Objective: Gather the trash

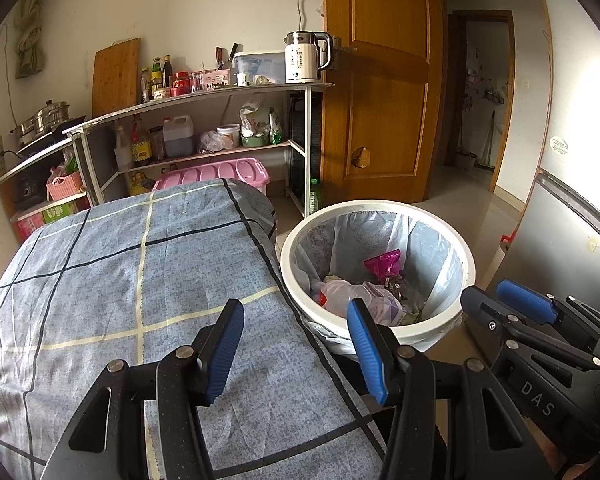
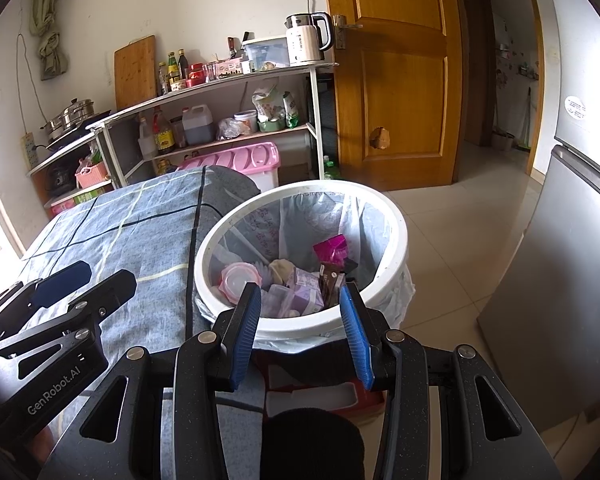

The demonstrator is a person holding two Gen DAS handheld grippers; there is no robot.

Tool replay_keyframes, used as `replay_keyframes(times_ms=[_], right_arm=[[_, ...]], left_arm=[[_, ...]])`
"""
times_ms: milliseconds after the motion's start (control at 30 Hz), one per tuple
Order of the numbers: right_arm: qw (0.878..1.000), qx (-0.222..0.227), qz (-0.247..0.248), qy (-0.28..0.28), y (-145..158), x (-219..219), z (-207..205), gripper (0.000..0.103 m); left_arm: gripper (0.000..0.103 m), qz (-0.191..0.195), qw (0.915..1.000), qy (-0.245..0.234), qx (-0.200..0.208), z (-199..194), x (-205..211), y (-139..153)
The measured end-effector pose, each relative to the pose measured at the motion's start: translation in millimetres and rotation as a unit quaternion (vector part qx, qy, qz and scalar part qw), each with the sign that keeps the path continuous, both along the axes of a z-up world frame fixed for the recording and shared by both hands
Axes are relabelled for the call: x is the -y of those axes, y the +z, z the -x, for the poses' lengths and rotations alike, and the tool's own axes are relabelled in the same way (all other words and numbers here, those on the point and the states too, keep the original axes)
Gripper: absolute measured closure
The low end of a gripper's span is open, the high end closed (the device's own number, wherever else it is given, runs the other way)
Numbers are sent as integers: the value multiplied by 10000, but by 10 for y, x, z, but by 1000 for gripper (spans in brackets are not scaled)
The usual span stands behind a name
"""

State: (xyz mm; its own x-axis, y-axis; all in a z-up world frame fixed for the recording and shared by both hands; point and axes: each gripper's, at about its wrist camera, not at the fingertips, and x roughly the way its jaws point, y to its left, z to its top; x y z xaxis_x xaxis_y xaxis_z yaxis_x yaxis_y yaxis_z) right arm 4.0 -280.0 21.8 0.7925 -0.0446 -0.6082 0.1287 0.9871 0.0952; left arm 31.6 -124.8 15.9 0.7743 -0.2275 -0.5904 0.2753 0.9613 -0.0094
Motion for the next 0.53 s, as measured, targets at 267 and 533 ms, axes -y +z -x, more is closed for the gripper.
replay_keyframes(times_ms=[267, 533], right_arm=[[10000, -1, -5, 0, -6, -14, -4, 61], [10000, -7, -8, -9, -5, -8, 0, 61]], left_arm=[[49, 8, 10000, -22, 4, 2, -1, -8], [49, 6, 10000, -18, -10, 13, 6, -12]])
